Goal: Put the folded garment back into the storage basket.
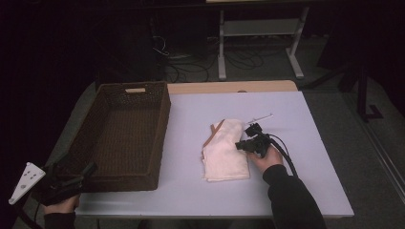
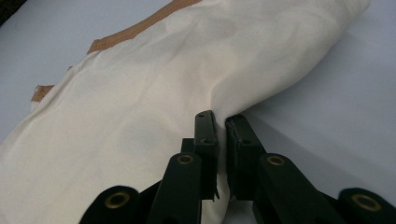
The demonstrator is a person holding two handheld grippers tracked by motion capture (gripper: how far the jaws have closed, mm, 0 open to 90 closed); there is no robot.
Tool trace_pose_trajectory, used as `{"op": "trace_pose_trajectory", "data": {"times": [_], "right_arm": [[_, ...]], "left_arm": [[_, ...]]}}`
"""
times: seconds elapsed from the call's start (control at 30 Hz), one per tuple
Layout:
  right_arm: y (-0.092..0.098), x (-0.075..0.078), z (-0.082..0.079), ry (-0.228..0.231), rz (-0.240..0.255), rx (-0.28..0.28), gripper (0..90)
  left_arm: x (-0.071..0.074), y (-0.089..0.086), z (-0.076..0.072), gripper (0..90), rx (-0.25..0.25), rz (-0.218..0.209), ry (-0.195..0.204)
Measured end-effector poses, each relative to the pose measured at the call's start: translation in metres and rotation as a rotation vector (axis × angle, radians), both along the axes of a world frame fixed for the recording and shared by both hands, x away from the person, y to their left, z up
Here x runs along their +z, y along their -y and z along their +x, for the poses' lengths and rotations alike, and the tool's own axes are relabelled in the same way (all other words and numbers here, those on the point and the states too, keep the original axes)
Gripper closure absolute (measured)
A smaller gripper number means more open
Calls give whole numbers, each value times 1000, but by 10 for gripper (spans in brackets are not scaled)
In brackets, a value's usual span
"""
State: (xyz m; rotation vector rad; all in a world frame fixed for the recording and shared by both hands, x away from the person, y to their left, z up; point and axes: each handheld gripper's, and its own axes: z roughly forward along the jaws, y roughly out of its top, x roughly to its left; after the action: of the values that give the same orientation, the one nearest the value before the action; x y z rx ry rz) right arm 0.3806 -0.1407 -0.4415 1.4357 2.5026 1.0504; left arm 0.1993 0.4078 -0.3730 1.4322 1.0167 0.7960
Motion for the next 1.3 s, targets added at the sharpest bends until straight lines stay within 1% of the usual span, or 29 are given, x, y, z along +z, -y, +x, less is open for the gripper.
{"op": "trace_pose_trajectory", "data": {"times": [0.03,0.17,0.4,0.5,0.6,0.77,0.87,0.9,0.93,0.97,1.07,1.1,1.13,1.2,1.3], "right_arm": [[-1,0,0,1,-7,2,843],[-2,2,0,6,-19,4,851],[-1,5,0,12,-12,4,856],[1,11,0,17,4,-2,856],[1,15,1,16,6,-3,856],[1,22,1,20,-4,-11,855],[-2,27,1,16,-25,-20,855],[-3,31,1,16,-23,-18,855],[-3,31,1,16,-23,-18,855],[-4,36,1,28,-13,-9,855],[-4,41,1,38,-1,0,855],[-5,46,1,50,3,8,855],[-5,46,1,50,3,8,855],[-7,52,1,67,9,13,855],[-9,58,1,79,11,15,855]], "left_arm": [[0,0,0,0,0,0,0],[0,0,0,0,2,1,3],[0,0,0,0,1,2,3],[0,0,0,0,0,1,2],[0,1,0,0,0,0,3],[0,1,0,0,-1,-2,2],[0,1,0,0,-3,-3,2],[0,1,0,0,-3,-2,2],[0,1,0,0,-4,-3,3],[0,1,0,0,-5,-4,3],[0,2,-1,0,-5,-3,5],[0,2,-1,0,-5,-3,5],[0,2,-1,0,-6,-1,5],[0,2,-1,0,-6,0,4],[0,2,-1,0,-6,0,4]]}}
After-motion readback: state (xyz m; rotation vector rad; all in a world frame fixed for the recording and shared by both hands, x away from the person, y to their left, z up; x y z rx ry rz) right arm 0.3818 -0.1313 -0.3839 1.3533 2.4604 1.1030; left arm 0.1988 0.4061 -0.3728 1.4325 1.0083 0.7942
